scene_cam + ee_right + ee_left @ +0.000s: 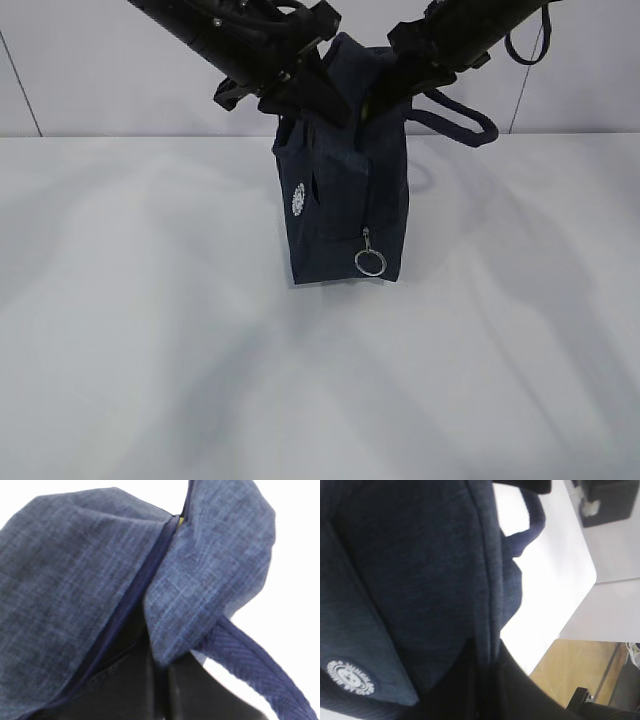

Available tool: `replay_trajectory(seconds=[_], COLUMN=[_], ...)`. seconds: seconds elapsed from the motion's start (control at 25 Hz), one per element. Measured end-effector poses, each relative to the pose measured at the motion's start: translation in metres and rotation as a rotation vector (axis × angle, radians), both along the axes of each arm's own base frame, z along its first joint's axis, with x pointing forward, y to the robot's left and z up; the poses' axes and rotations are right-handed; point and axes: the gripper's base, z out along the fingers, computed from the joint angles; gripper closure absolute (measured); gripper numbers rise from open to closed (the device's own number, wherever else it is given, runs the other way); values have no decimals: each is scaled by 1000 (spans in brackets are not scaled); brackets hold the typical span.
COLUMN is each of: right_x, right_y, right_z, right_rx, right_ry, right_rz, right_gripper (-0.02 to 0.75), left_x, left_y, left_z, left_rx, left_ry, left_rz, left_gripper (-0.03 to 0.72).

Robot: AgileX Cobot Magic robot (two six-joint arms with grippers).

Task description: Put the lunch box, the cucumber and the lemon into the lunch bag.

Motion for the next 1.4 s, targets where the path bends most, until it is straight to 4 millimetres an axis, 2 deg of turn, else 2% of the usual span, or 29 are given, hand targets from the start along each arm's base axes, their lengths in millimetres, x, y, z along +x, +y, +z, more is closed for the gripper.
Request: replay_trajectory(seconds=[0.36, 0.56, 0.72, 0.92, 1.12, 1.28, 1.4], right_x=[0, 1, 2, 2, 2, 2, 3], right_y=[-5, -6, -6, -6, -6, -6, -5], right_z=[-3, -4, -11, -27, -30, -30, -30], right_rx=[-65, -72, -74, -81, -85, -86, -77], right_ry=[13, 13, 30, 79, 77, 74, 67], right_rz=[-30, -32, -32, -31, -26, -23, -25], right_gripper=[737, 737, 737, 737, 737, 707, 596], left_x=[-1, 2, 3, 8, 11, 11, 11], left_y=[-17, -15, -13, -15, -17, -18, -18], left_z=[-13, -17, -20, -35, -47, -47, -47], left_rx=[-7, 25, 56, 82, 76, 74, 72], left_ry=[7, -15, -30, -6, 27, 30, 32], left_rz=[-4, 5, 6, 7, 12, 13, 13], left_gripper=[691, 691, 690, 688, 685, 624, 498])
